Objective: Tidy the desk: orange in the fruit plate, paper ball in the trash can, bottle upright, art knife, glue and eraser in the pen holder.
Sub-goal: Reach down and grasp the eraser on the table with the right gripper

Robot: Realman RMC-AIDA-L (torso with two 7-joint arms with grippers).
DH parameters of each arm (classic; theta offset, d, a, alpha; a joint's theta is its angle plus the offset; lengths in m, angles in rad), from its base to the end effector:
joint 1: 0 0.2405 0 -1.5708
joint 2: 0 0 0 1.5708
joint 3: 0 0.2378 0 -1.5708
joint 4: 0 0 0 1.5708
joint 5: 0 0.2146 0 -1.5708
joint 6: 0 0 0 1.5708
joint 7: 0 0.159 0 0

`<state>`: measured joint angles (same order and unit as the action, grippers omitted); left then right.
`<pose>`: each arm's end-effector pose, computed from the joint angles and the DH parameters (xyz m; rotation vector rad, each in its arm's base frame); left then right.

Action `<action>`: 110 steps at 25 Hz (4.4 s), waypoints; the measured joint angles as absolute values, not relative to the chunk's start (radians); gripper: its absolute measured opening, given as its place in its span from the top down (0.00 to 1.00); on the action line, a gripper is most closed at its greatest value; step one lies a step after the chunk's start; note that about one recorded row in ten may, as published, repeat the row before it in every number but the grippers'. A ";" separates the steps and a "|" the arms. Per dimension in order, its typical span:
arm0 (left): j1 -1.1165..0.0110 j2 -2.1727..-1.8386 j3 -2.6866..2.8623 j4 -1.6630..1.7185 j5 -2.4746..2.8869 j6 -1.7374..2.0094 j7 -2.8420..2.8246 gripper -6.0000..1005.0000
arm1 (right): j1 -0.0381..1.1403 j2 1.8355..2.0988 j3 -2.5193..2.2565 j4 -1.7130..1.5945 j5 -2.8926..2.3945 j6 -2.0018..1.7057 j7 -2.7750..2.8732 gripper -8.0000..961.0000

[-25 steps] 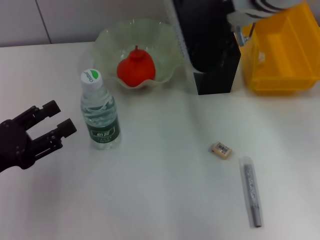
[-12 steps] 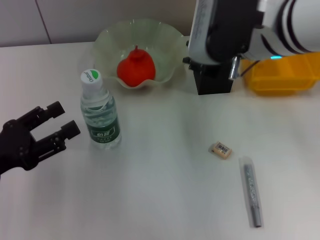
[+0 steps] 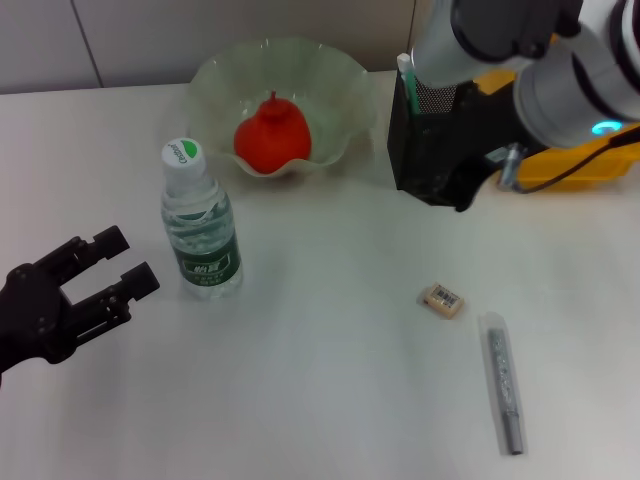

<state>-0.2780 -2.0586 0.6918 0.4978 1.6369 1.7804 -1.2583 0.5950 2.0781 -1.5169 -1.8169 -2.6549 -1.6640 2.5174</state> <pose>-0.2776 0.2550 0.0174 -2.4307 -0.7646 -1.2244 0.0806 0.3341 0.0288 -2.5895 0.3120 -0.4463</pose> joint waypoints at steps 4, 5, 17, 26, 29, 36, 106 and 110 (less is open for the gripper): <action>-0.278 -2.059 0.698 0.491 1.637 1.783 -1.258 0.22 | 0.713 2.080 -1.444 -1.760 -2.682 -1.821 2.586 0.74; -0.278 -2.059 0.700 0.491 1.637 1.783 -1.258 0.22 | 0.733 2.080 -1.425 -1.735 -2.683 -1.840 2.594 0.74; -0.277 -2.058 0.705 0.482 1.637 1.787 -1.249 0.22 | 0.797 2.079 -1.354 -1.472 -2.678 -1.854 2.622 0.74; -0.282 -2.057 0.706 0.482 1.637 1.788 -1.249 0.22 | 0.832 2.079 -1.352 -1.326 -2.688 -1.793 2.619 0.70; -0.281 -2.057 0.707 0.482 1.643 1.789 -1.249 0.22 | 0.854 2.080 -1.360 -1.272 -2.723 -1.766 2.619 0.64; -0.279 -2.056 0.707 0.482 1.659 1.785 -1.247 0.22 | 0.889 2.082 -1.363 -1.195 -2.742 -1.747 2.623 0.60; -0.282 -2.060 0.719 0.440 1.675 1.755 -1.207 0.22 | 0.934 2.088 -1.465 -0.903 -2.724 -1.564 2.678 0.62; -0.282 -2.060 0.719 0.440 1.675 1.755 -1.207 0.22 | 0.934 2.088 -1.466 -0.891 -2.722 -1.553 2.678 0.62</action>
